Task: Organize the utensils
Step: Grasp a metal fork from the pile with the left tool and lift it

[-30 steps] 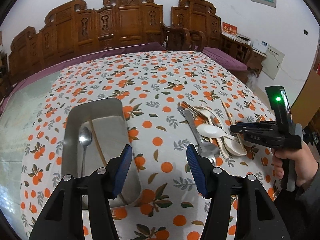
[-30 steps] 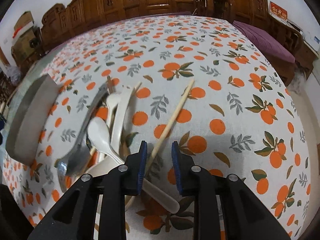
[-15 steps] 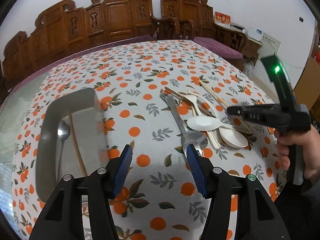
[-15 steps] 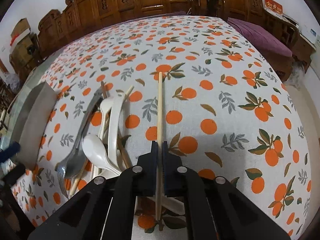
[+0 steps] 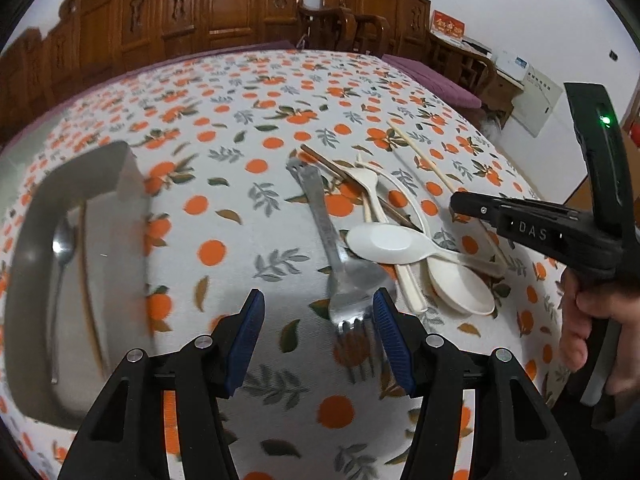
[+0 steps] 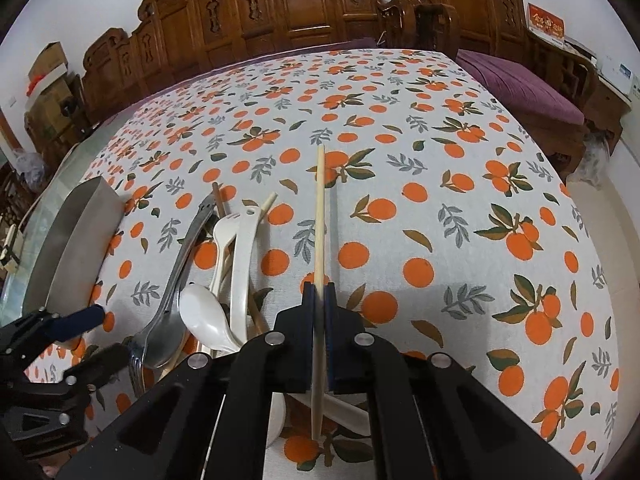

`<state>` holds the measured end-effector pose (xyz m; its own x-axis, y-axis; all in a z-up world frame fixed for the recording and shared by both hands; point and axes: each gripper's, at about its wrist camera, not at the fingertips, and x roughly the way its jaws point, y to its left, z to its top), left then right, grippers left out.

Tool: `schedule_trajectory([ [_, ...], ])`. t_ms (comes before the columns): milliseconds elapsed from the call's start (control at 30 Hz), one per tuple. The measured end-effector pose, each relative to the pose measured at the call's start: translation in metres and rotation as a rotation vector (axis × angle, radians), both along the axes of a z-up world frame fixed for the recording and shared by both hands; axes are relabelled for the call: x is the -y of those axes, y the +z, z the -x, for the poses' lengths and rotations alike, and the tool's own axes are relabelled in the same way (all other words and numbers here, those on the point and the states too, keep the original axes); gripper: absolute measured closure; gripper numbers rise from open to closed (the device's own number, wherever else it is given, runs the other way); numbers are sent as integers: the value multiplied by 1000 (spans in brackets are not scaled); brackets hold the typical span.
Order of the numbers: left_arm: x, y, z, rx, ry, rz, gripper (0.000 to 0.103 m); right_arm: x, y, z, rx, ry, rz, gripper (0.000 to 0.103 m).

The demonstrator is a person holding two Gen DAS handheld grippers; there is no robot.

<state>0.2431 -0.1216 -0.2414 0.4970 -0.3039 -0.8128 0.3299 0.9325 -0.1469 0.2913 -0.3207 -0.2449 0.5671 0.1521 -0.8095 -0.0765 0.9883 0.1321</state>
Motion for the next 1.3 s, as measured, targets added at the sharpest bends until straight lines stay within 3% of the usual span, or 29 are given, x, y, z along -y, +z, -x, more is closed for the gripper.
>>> schedule_trajectory([
  [400, 13, -16, 1, -42, -37, 5, 52, -6, 1, 0, 8, 16, 5, 97],
  [533, 12, -16, 2, -59, -52, 31, 74, -7, 1, 0, 10, 19, 7, 97],
  [633, 11, -15, 3, -53, -50, 13, 76, -7, 1, 0, 13, 21, 11, 97],
  [1300, -22, 38, 20, 104, -42, -19, 86, -12, 5, 5, 31, 44, 16, 97],
])
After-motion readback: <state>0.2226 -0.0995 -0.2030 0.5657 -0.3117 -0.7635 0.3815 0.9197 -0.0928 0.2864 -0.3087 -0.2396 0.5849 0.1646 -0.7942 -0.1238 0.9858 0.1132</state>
